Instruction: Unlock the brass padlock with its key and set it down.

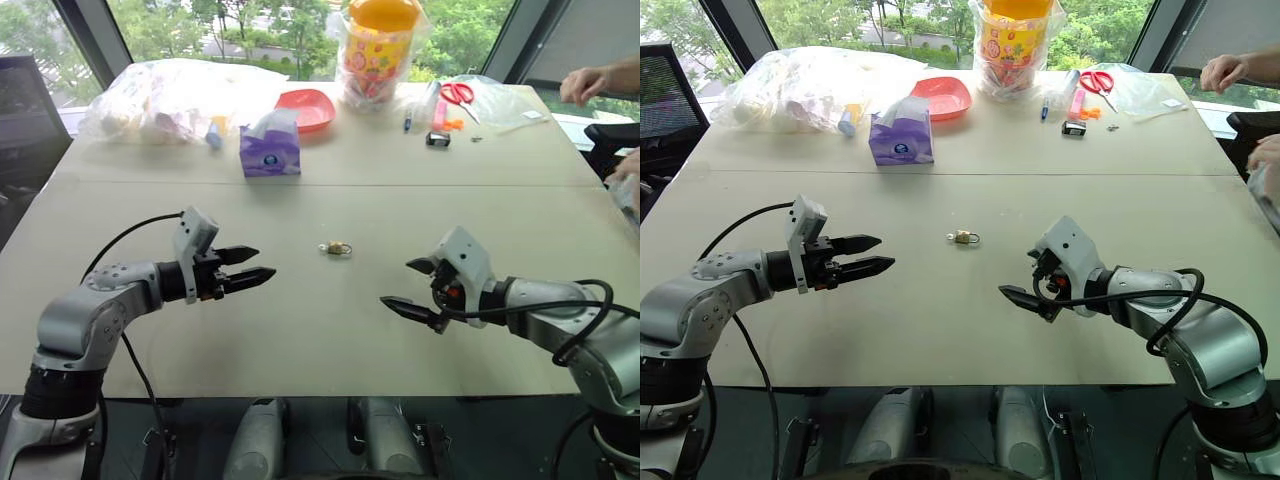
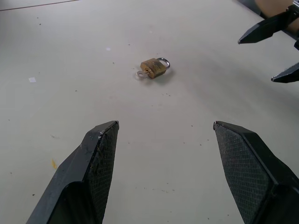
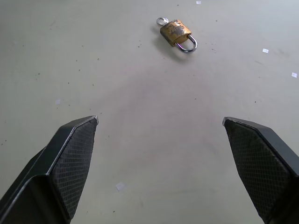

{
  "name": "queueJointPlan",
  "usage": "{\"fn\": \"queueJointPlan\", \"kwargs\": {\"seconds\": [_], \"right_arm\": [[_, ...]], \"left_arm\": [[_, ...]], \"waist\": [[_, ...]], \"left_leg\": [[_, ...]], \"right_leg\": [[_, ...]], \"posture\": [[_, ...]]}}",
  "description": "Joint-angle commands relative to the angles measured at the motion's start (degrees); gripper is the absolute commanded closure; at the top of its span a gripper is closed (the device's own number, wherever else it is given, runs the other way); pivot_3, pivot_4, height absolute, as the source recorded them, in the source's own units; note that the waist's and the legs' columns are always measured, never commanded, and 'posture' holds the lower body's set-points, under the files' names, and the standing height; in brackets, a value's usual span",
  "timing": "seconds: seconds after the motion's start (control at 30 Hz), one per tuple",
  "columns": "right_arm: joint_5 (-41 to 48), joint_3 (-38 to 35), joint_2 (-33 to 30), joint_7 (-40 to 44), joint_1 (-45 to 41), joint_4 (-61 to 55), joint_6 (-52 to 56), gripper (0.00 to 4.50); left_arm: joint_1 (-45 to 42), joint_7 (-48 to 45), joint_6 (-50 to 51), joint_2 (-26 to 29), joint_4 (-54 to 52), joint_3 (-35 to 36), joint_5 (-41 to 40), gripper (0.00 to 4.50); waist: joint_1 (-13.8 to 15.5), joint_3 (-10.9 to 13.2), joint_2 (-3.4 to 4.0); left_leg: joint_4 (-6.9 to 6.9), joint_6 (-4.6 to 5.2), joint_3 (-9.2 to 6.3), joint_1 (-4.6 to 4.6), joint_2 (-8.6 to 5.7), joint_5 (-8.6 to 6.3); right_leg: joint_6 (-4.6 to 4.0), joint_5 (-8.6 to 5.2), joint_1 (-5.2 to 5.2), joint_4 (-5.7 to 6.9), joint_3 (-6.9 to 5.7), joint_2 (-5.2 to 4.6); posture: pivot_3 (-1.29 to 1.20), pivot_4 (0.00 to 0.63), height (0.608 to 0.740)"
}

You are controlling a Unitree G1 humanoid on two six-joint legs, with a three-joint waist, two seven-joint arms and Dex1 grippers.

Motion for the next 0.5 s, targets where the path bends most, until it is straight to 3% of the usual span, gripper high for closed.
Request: {"fn": "queueJointPlan", "kwargs": {"seconds": [0.03, 0.37, 0.5], "right_arm": [[-1.9, 0.8, -0.5, 0.0, -1.7, 0.7, -4.0, 0.00], [-2.9, 2.4, -0.1, 1.1, -4.3, 3.9, -7.8, 0.00], [-6.9, 8.1, 0.5, 2.7, -11.8, 11.1, -11.0, 0.00]], "left_arm": [[-0.1, 1.5, -1.7, 0.2, -1.5, 2.2, 0.3, 1.15], [0.4, 2.0, -0.5, 0.2, -2.9, 2.6, -1.6, 1.15], [-1.9, -2.1, -1.5, 3.1, -1.7, 1.0, -0.5, 1.15]], "waist": [[0.0, 0.0, 0.00], [0.0, 0.0, 0.00], [-0.2, 0.0, 0.00]], "left_leg": [[0.00, 0.00, 0.00, 0.00, 0.00, 0.00], [0.03, 0.00, 0.01, 0.01, -0.02, 0.00], [0.12, 0.01, 0.02, 0.03, -0.02, 0.01]], "right_leg": [[0.00, 0.00, 0.00, 0.00, 0.00, 0.00], [0.00, 0.02, 0.01, 0.05, 0.00, 0.01], [-0.01, 0.05, 0.02, 0.11, 0.00, 0.02]], "posture": [[0.00, 0.150, 0.740], [0.00, 0.150, 0.740], [0.00, 0.150, 0.740]]}}
